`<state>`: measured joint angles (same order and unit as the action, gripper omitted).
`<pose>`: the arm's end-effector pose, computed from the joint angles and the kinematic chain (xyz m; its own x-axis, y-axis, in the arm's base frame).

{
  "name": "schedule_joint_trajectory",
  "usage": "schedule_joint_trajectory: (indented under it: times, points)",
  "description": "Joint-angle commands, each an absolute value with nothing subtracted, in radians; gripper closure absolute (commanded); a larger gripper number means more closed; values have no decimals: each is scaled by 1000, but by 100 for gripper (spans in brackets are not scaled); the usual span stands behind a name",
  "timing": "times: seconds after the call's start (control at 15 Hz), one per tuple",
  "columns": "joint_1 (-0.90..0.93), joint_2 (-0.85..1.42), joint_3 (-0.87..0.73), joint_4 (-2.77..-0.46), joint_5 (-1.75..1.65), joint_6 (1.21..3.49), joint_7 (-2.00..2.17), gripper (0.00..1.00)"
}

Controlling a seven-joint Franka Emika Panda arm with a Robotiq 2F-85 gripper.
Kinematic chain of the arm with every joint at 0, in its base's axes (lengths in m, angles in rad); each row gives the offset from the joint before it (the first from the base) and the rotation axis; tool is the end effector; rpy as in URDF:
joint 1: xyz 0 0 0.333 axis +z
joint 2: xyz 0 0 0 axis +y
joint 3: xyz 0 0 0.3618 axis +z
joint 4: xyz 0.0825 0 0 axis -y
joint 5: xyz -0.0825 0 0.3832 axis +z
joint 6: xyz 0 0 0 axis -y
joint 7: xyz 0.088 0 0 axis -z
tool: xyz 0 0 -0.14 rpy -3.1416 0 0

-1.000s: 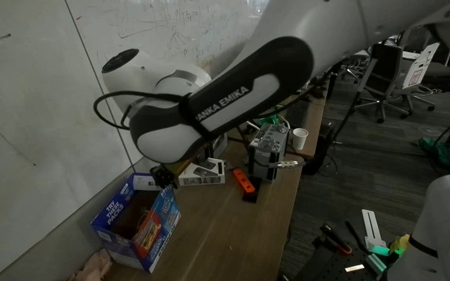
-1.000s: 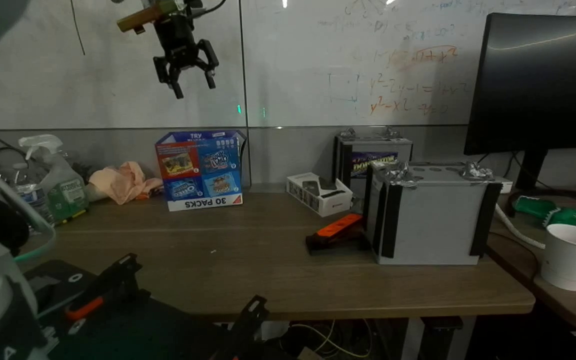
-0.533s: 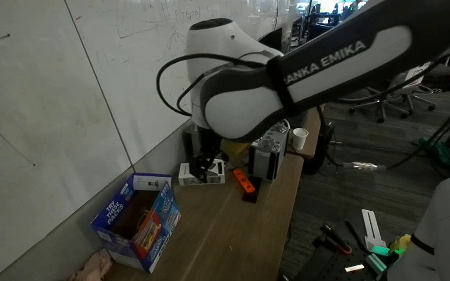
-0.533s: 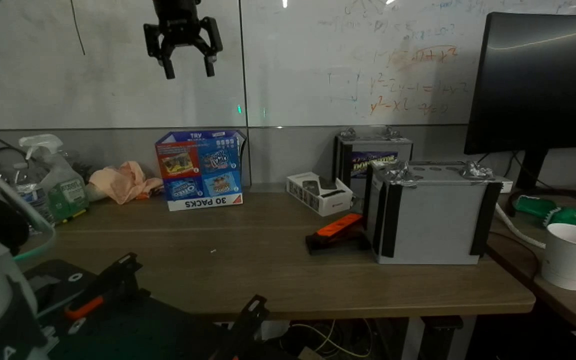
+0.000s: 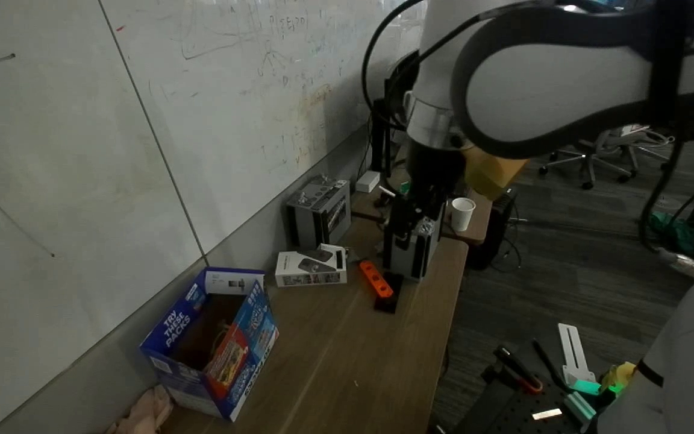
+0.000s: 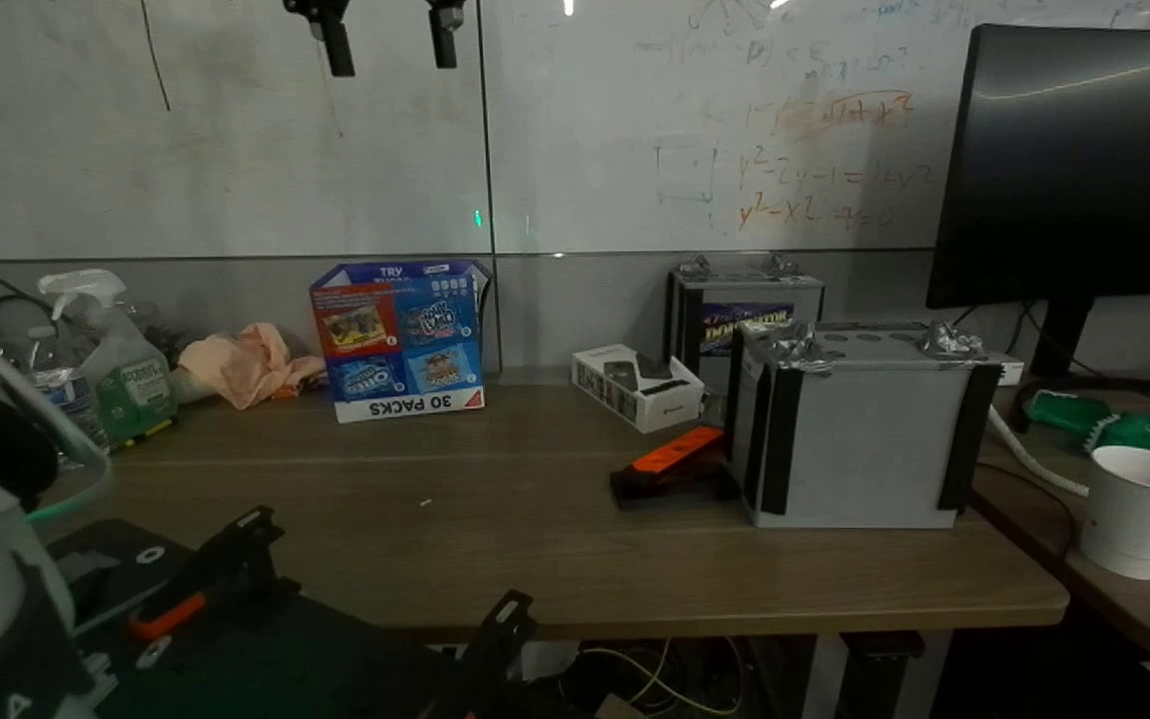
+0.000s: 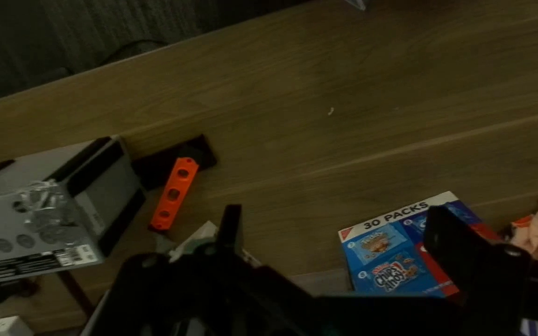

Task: Put the two ropes in the box one at a time

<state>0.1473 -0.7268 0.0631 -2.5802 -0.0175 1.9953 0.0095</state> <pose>0.3122 0.0672 0.5040 0.9707 0.1949 0.1405 0.1885 -0.9804 0.0574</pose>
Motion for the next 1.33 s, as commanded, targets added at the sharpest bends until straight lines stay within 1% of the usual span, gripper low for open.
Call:
schedule_joint_trajectory:
  times: [0.0,0.2,0.4,0.67,0.93,1.27]
  points:
    - [85,-981,46,-2713,-98,1966,-33,0]
    - [51,-1078,29,-2737,-132,1905,-41,0]
    - [39,-1128,-12,-2726,-107,1826,-48,0]
    - [35,-1138,-63,-2705,-86,1732,-64,0]
    - [31,-1141,-82,-2705,-90,1703,-70,0]
    - [24,-1123,-68,-2718,-96,1715,-51,0]
